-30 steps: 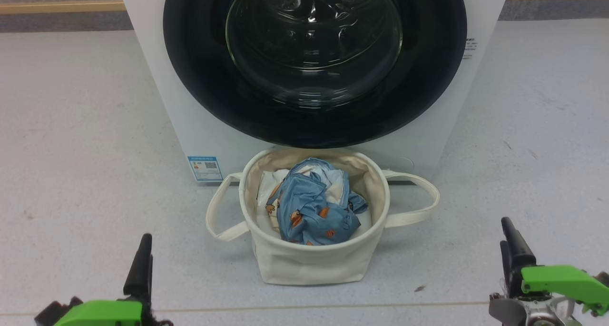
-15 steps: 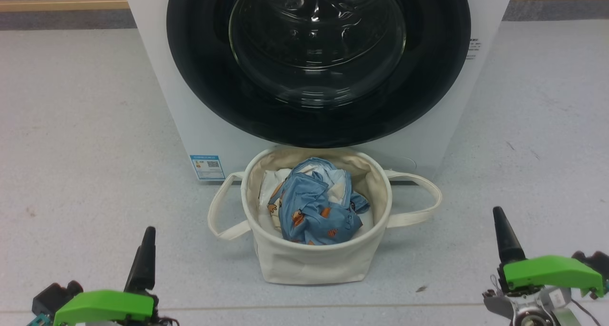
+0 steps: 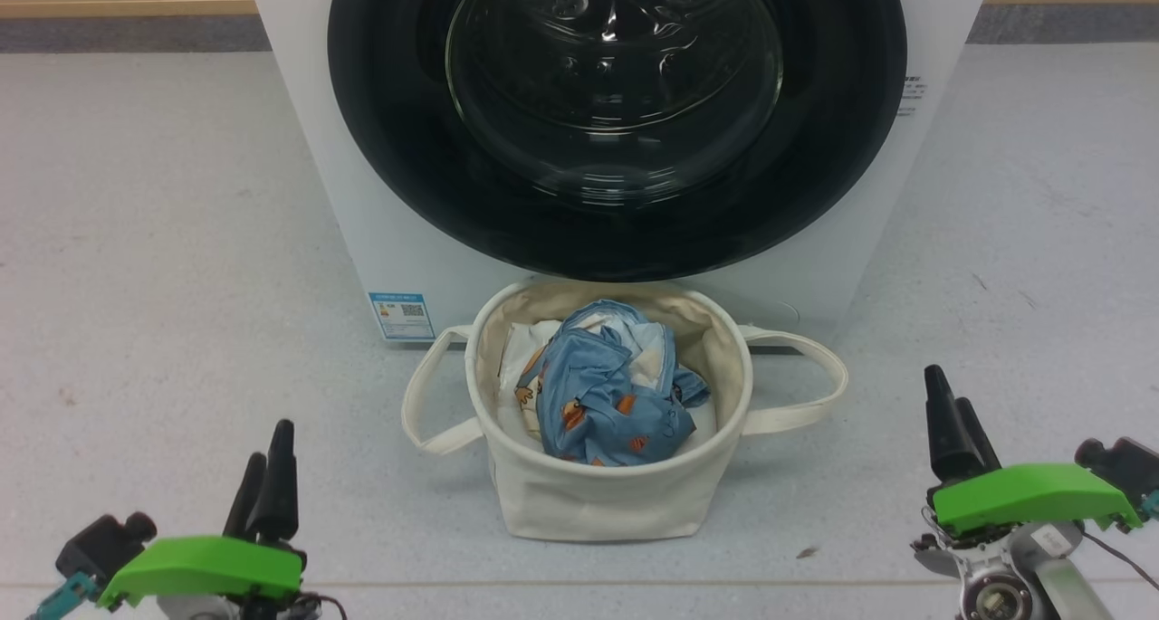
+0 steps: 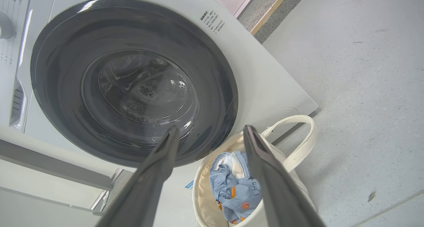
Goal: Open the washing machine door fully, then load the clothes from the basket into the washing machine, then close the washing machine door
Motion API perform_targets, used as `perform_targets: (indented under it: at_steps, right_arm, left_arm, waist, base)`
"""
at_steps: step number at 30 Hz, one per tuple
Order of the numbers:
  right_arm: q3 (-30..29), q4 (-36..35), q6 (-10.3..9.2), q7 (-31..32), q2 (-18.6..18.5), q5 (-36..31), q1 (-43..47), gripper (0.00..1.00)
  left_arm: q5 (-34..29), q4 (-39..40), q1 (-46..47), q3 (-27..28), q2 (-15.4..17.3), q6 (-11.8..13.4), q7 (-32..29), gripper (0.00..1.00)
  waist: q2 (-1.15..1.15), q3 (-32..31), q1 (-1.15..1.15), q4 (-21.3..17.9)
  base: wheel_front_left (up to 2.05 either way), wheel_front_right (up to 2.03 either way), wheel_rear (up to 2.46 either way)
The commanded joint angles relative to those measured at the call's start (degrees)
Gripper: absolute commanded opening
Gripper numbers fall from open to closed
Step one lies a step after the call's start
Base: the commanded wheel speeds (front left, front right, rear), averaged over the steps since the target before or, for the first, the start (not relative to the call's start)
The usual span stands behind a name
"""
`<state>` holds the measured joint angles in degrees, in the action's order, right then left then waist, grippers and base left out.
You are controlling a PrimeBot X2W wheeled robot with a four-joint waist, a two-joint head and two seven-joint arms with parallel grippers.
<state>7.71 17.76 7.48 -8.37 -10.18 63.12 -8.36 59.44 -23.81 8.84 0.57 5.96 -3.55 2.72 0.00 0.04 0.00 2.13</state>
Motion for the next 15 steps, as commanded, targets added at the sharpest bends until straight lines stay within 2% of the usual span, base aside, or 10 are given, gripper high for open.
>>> perform_targets:
  at_steps: [1,15]
  right_arm:
    - [0.40,-1.89,0.01,-0.67,-1.30,-2.14,-3.33,1.00]
    - [1.71,-1.69,0.01,-1.80,-1.78,-11.74,-5.04,1.00]
  left_arm:
    - [-1.93,1.50,3.56,0.86,1.70,-0.41,0.80,1.00]
    - [-10.53,-0.18,5.82,0.99,2.50,-1.02,2.97,1.00]
  waist:
    - [0.00,-0.01,0.00,0.09]
    - [0.00,-0.01,0.00,0.69]
  base:
    - [0.00,0.00,0.00]
    - [0.00,0.00,0.00]
